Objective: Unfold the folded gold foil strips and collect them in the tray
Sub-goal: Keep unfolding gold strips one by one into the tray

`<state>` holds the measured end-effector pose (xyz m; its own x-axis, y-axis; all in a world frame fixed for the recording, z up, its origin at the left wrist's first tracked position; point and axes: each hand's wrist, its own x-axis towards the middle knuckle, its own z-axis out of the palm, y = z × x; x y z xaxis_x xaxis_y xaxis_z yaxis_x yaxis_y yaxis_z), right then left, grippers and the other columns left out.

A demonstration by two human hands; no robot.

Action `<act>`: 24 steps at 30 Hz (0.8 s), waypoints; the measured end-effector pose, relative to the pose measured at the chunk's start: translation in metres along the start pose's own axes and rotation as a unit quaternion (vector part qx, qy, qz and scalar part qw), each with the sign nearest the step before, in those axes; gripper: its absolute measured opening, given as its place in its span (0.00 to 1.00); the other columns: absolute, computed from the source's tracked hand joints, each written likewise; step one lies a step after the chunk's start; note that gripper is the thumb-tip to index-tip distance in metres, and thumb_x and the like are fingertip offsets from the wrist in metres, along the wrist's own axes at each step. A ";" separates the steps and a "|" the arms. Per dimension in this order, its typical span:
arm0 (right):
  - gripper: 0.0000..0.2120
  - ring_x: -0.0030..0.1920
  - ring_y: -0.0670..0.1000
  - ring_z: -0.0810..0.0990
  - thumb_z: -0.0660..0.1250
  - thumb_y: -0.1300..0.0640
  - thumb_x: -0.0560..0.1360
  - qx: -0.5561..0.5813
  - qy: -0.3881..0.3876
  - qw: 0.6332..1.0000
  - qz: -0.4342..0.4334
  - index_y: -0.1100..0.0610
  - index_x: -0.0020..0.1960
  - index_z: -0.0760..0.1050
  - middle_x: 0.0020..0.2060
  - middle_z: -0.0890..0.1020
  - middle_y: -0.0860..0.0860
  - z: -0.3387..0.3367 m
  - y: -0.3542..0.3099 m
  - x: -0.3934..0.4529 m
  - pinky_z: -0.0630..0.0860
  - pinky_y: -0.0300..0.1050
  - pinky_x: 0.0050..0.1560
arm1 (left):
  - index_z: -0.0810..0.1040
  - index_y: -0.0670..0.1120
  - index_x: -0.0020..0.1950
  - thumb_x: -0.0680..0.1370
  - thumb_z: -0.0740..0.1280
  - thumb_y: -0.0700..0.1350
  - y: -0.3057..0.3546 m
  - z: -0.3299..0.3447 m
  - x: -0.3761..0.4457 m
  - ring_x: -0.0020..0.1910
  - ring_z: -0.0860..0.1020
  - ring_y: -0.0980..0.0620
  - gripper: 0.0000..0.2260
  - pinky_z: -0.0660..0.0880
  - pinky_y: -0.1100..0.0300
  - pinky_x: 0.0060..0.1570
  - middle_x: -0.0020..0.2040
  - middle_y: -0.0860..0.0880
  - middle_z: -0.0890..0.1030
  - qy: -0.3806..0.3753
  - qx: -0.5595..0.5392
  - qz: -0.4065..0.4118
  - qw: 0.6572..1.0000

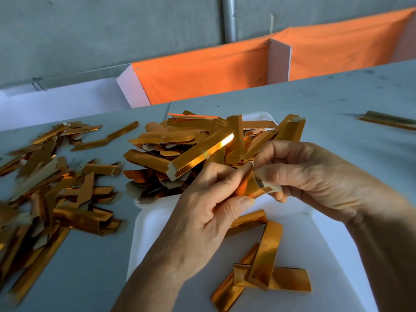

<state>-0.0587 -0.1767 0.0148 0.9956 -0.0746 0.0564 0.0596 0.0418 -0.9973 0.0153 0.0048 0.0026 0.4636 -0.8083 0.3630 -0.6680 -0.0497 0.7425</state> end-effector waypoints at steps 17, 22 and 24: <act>0.08 0.35 0.49 0.81 0.72 0.58 0.64 0.042 -0.047 0.998 -0.019 0.58 0.42 0.78 0.36 0.81 0.54 -0.002 -0.004 -0.005 0.77 0.38 0.34 | 0.73 0.51 0.67 0.77 0.61 0.50 -0.002 -0.002 0.000 0.52 0.74 0.53 0.18 0.71 0.69 0.46 0.51 0.53 0.73 0.015 -0.024 -0.014 1.000; 0.04 0.30 0.49 0.78 0.71 0.62 0.67 -0.039 -0.003 0.999 -0.012 0.56 0.37 0.77 0.30 0.79 0.55 0.007 -0.006 -0.002 0.75 0.37 0.33 | 0.71 0.51 0.69 0.77 0.60 0.51 -0.003 0.000 0.000 0.57 0.73 0.56 0.20 0.70 0.72 0.49 0.54 0.53 0.72 0.020 0.016 -0.002 1.000; 0.08 0.28 0.48 0.76 0.71 0.67 0.71 -0.076 0.014 0.997 -0.012 0.57 0.37 0.75 0.27 0.77 0.54 0.009 -0.005 -0.001 0.73 0.37 0.31 | 0.70 0.50 0.69 0.77 0.60 0.51 -0.003 0.001 0.000 0.57 0.73 0.57 0.21 0.70 0.73 0.49 0.55 0.53 0.72 0.017 0.026 0.002 1.000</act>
<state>-0.0593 -0.1681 0.0198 0.9916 -0.1014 0.0803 0.0689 -0.1110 -0.9914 0.0168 0.0048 -0.0001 0.4808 -0.7876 0.3853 -0.6985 -0.0784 0.7113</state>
